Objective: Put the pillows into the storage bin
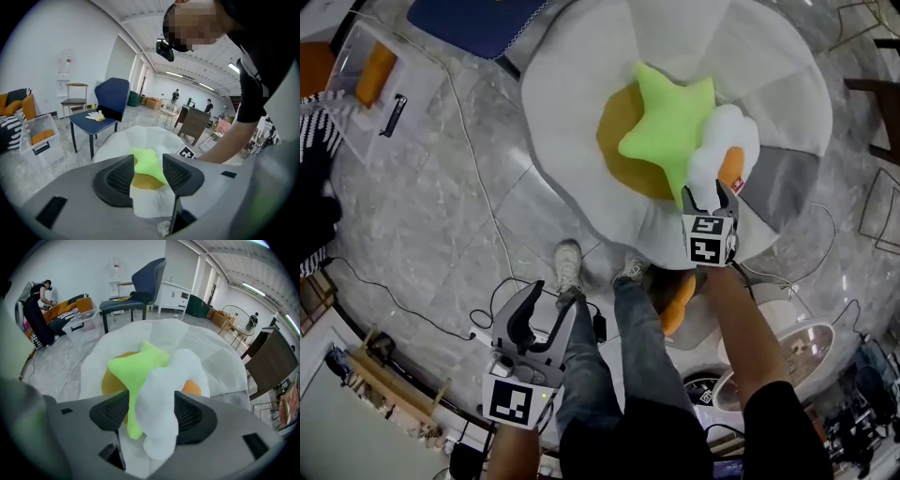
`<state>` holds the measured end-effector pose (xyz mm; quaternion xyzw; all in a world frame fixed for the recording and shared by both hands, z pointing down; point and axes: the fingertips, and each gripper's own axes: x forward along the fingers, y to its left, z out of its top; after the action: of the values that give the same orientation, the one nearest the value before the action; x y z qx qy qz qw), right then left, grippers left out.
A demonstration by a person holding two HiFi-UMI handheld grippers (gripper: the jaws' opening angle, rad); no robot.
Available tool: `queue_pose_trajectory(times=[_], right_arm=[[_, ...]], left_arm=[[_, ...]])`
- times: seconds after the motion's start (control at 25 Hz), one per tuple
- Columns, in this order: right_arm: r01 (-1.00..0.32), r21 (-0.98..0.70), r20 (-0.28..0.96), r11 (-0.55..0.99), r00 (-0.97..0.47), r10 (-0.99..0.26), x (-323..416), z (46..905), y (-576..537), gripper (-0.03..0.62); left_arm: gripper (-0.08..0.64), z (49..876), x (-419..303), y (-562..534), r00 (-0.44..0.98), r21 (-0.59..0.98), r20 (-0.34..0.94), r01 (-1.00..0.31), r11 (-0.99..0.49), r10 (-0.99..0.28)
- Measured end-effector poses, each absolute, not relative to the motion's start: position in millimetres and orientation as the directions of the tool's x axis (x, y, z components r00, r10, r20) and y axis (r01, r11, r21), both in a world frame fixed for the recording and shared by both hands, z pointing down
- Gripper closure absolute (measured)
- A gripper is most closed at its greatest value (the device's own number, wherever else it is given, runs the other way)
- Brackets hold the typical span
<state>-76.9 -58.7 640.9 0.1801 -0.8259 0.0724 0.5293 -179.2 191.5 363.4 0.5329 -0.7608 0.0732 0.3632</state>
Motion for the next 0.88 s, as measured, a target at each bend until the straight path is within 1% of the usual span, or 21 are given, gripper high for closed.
queue_pose_trajectory(times=[0.08,0.28,0.4,0.48,0.52,0.56,0.6,0.64,0.8,0.88], right_arm=[[-0.377,0.118,0.898,0.919,-0.354,-0.26,-80.9,651.2,-63.8,0.273],[-0.373,0.206,0.896,0.905,-0.299,-0.328,-86.1,673.5,-71.3,0.235],[-0.371,0.252,0.912,0.894,-0.218,-0.347,-78.0,684.5,-76.8,0.232],[-0.399,0.238,0.929,0.886,-0.172,-0.327,-69.5,689.1,-77.5,0.233],[-0.416,0.216,0.937,0.883,-0.166,-0.308,-66.8,689.2,-76.6,0.245],[-0.425,0.197,0.941,0.883,-0.17,-0.292,-65.2,687.1,-75.9,0.287],[-0.427,0.187,0.942,0.885,-0.176,-0.284,-64.1,683.2,-76.3,0.312],[-0.427,0.182,0.942,0.886,-0.184,-0.282,-62.4,678.3,-77.9,0.351],[-0.478,0.17,0.927,0.862,-0.219,-0.304,-47.3,650.3,-87.6,0.407],[-0.509,0.162,0.913,0.845,-0.247,-0.324,-39.3,630.2,-92.1,0.421]], left_arm=[[0.356,371.8,-180.0,196.9,-0.173,0.276,0.64,-0.857,0.434,-0.749],[0.356,386.3,-178.8,203.0,-0.16,0.266,0.671,-0.86,0.436,-0.724],[0.356,389.3,-177.3,204.0,-0.145,0.272,0.679,-0.861,0.43,-0.719],[0.355,390.4,-175.2,204.3,-0.134,0.278,0.684,-0.861,0.426,-0.717],[0.355,390.5,-174.4,203.5,-0.129,0.282,0.684,-0.861,0.424,-0.718],[0.354,390.1,-173.7,201.8,-0.124,0.286,0.683,-0.862,0.419,-0.72],[0.354,389.5,-172.9,199.6,-0.118,0.29,0.68,-0.863,0.413,-0.724],[0.354,388.7,-172.0,197.0,-0.11,0.294,0.677,-0.866,0.405,-0.728],[0.356,383.1,-166.6,187.8,-0.075,0.308,0.666,-0.878,0.366,-0.742],[0.354,380.2,-164.4,181.9,-0.06,0.315,0.657,-0.884,0.345,-0.752]])
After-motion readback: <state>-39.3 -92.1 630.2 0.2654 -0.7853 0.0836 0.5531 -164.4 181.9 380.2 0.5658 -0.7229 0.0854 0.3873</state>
